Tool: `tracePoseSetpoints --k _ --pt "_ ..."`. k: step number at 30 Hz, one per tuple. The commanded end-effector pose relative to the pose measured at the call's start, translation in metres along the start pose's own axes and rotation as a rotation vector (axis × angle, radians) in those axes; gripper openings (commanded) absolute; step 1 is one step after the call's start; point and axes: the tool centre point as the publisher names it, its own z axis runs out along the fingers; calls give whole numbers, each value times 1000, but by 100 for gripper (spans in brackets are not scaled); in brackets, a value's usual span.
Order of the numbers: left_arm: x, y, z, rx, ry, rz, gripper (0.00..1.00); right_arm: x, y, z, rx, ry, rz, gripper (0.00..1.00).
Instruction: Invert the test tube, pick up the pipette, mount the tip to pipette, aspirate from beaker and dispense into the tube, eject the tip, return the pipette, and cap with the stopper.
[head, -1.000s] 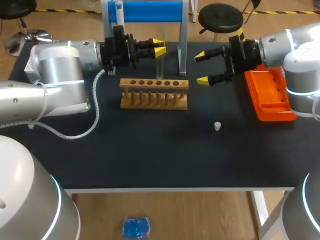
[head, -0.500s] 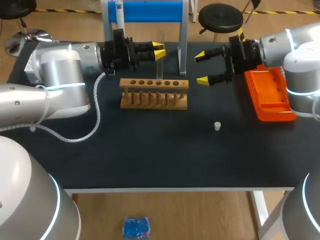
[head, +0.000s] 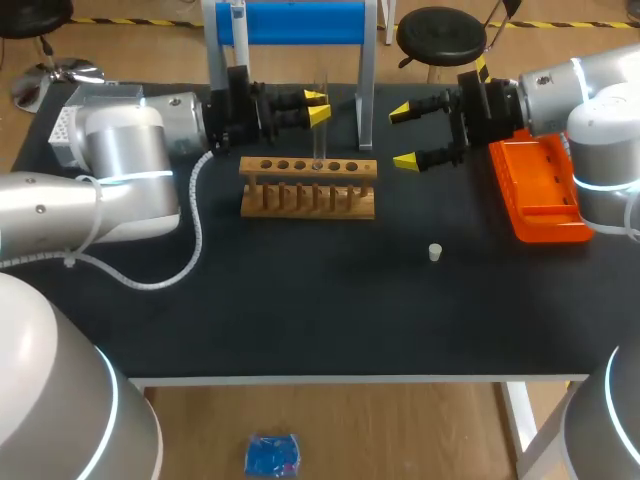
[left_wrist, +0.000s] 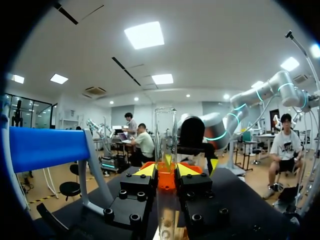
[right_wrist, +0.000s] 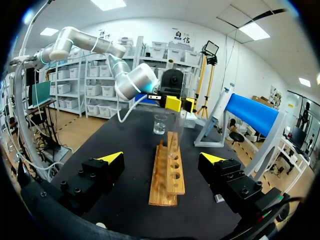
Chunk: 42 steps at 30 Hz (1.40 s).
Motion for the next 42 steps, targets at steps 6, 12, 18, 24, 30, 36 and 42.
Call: tracePoseSetpoints --k 6,12,18,24,30,36,42 --pt "-4 9 -1 -4 -5 -9 0 0 -1 0 0 0 -1 100" --pt "-5 11 -1 -63 -2 -3 0 0 -1 0 0 0 -1 100" --pt "-5 11 -2 -137 9 16 0 0 -1 0 0 0 -1 100" --pt "-4 13 -4 -230 22 26 0 0 -1 0 0 0 -1 100" --pt "-1 17 -4 -290 35 25 0 0 -1 0 0 0 -1 100" --pt "-1 21 -6 -361 35 22 0 0 -1 0 0 0 -1 100" --pt "0 26 -6 -409 36 12 0 0 -1 0 0 0 -1 100"
